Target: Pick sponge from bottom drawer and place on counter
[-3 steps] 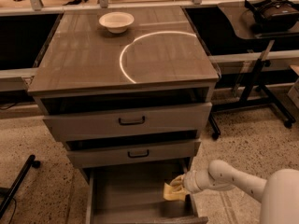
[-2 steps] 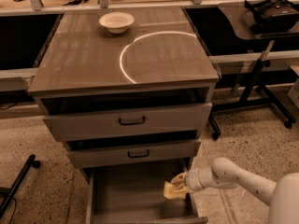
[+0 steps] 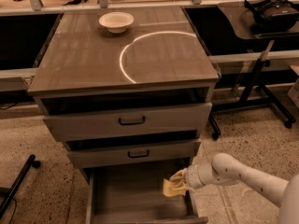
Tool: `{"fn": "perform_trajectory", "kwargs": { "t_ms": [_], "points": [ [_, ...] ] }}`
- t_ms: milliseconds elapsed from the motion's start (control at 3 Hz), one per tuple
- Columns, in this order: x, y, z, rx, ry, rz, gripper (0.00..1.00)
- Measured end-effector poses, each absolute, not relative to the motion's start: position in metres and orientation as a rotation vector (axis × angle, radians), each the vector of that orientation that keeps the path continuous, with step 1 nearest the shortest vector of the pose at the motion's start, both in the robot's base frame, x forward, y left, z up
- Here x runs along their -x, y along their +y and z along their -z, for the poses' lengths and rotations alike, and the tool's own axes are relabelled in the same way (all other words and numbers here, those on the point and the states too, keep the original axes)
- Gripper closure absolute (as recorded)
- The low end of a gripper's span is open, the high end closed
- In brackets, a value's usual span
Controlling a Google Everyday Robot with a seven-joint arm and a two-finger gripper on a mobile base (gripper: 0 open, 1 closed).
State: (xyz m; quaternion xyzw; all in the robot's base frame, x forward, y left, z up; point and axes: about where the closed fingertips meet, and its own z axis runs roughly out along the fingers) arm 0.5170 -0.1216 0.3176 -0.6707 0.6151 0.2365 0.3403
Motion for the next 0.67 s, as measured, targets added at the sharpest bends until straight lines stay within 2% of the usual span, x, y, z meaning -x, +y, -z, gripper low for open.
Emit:
{"fn": "perform_trajectory", "kwargs": {
  "t_ms": [667],
  "points": [
    [-0.506,-0.109,-0.419,1.858,1.431,-0.518,1.00]
  ]
}}
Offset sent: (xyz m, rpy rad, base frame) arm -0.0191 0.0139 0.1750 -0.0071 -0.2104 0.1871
